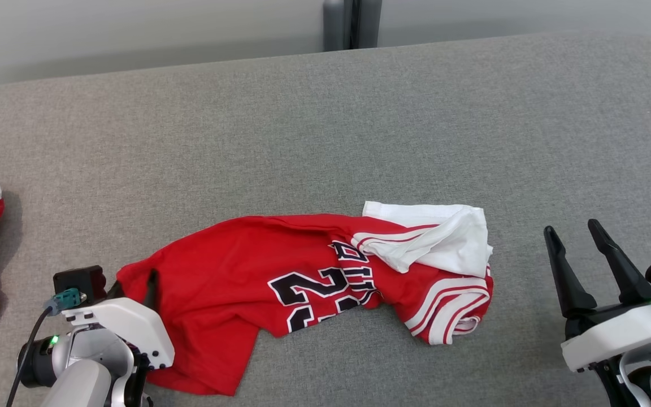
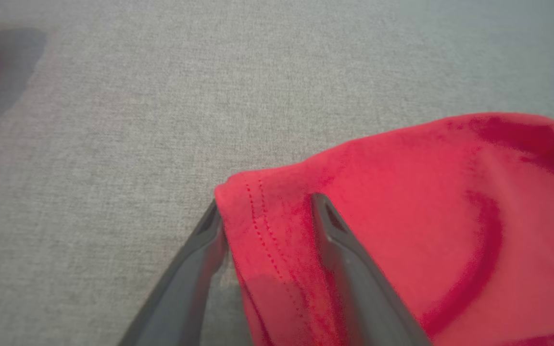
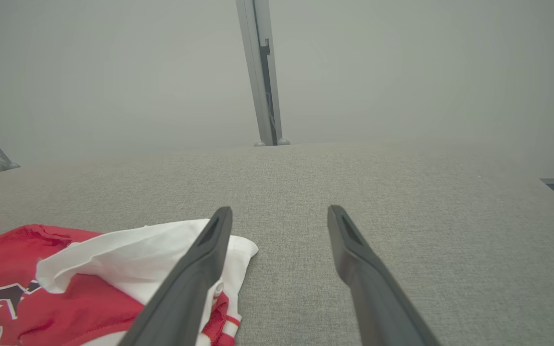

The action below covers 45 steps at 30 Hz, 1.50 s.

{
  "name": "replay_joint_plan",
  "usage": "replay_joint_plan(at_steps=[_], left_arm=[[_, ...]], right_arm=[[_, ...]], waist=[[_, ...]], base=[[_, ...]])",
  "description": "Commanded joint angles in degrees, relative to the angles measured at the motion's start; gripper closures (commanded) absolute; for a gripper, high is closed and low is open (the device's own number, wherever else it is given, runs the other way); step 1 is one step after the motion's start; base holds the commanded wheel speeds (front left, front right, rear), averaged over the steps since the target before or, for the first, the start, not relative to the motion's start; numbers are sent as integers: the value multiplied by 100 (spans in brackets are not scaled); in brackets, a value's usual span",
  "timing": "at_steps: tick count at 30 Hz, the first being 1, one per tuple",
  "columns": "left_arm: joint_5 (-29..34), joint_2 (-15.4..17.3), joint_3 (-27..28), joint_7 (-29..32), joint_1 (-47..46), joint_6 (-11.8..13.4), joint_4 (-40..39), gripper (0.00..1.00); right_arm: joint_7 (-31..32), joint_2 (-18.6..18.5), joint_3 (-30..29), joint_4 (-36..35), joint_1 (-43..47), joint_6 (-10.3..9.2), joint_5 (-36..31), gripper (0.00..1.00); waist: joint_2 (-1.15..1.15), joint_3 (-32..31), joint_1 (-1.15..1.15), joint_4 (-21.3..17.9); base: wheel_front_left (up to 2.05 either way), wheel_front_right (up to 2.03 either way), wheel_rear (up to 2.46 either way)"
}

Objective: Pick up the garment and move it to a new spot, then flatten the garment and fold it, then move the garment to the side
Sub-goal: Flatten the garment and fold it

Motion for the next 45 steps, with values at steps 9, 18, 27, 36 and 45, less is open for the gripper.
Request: replay_joint_plan(at_steps=[9, 18, 27, 36, 45], left_arm=[[7, -58, -101, -215, -289, -148, 187, 100], [29, -170, -214, -327, -473, -220, 254, 100], [45, -234, -271, -471, -598, -265, 308, 100], [124, -134, -225, -867, -688, -242, 52, 100], [319, 157, -112, -1120, -930, -125, -843, 100]], right_arm=[[202, -292, 455, 220, -325, 1, 264, 0], [446, -661, 1236, 840, -882, 0, 710, 0], [459, -1023, 2006, 1218, -1351, 1, 1274, 60], [-95, -1364, 2400, 1232, -1589, 1, 1708, 100], [-591, -1597, 2156, 913, -2011, 1, 1738, 100]], waist=[[0, 87, 0, 171], [0, 247, 0, 428], [0, 360, 0, 551], [0, 235, 0, 520], [0, -236, 0, 331]], base=[[0, 0, 0], [0, 0, 0], [0, 0, 0], [0, 0, 0], [0, 0, 0]])
